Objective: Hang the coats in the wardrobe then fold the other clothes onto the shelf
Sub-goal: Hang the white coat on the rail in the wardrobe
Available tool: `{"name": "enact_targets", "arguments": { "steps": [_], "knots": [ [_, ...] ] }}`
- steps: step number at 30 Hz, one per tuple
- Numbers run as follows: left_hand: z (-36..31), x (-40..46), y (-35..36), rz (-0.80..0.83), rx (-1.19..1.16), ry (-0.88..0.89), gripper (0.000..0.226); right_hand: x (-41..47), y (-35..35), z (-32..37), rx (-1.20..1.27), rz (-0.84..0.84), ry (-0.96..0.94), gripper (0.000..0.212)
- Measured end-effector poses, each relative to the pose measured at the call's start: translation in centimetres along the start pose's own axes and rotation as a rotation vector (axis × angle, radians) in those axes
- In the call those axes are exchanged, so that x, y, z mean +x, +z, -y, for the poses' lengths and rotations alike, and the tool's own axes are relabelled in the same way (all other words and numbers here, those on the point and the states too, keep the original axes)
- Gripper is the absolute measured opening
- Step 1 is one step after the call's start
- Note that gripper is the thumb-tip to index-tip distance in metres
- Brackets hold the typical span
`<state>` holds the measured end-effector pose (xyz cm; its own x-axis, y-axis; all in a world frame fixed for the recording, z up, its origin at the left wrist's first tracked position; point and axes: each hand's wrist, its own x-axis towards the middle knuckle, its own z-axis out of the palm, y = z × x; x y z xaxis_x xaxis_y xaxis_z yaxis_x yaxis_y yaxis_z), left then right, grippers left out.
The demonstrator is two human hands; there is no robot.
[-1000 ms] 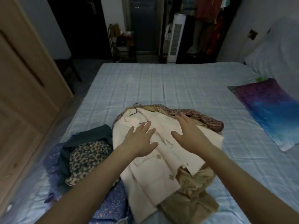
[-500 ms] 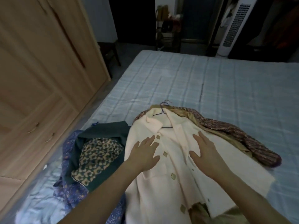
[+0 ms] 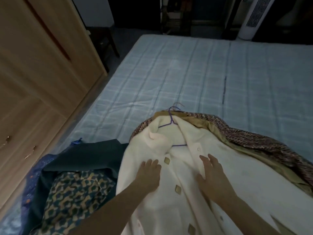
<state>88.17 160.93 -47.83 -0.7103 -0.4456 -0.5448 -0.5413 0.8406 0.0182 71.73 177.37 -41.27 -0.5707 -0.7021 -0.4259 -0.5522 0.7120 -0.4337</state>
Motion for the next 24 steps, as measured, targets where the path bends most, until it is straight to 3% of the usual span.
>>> {"name": "enact_targets", "arguments": {
  "steps": [2,4,7,10,12,15,17,20,22,24],
  "knots": [
    [0.9,1.9,1.0,-0.081,0.026,0.019,0.031,2.9,1.6,-0.1,-0.023,-0.039,0.000,0.070],
    [2.2,4.3,1.0,-0.292,-0.081,0.027,0.026,5.6,3.2,-0.1,-0.018,-0.084,0.021,0.071],
    [4.5,7.9,1.2,-0.605,-0.303,-0.177,0.027,7.9,6.5,-1.1,-0.038,-0.134,0.062,0.077],
    [5.8,9.6,2.8,-0.573,-0.561,-0.362,0.041,8.5,10.4,-3.4,-0.087,-0.083,0.013,0.093],
    [5.9,10.2,3.6,-0.553,-0.543,-0.383,0.049,8.7,11.5,-4.3,-0.116,-0.069,0.004,0.101],
    [6.8,11.4,2.5,-0.617,-0.464,-0.427,0.037,9.5,11.0,-4.7,-0.155,-0.121,-0.022,0.103],
    [7.5,12.0,1.0,-0.536,-0.443,-0.446,0.045,9.4,10.2,-4.6,-0.181,-0.053,-0.026,0.103],
    [9.0,11.7,-1.8,-0.285,-0.546,-0.400,0.075,9.6,8.3,-4.1,-0.104,0.069,0.004,0.098],
    [9.6,10.5,-3.8,-0.075,-0.640,-0.273,0.085,9.0,6.3,-2.8,0.004,0.150,0.068,0.086],
    [9.2,7.7,-5.7,0.057,-0.831,-0.141,0.088,7.4,4.6,-1.6,0.140,0.075,0.085,0.063]
  ]
}}
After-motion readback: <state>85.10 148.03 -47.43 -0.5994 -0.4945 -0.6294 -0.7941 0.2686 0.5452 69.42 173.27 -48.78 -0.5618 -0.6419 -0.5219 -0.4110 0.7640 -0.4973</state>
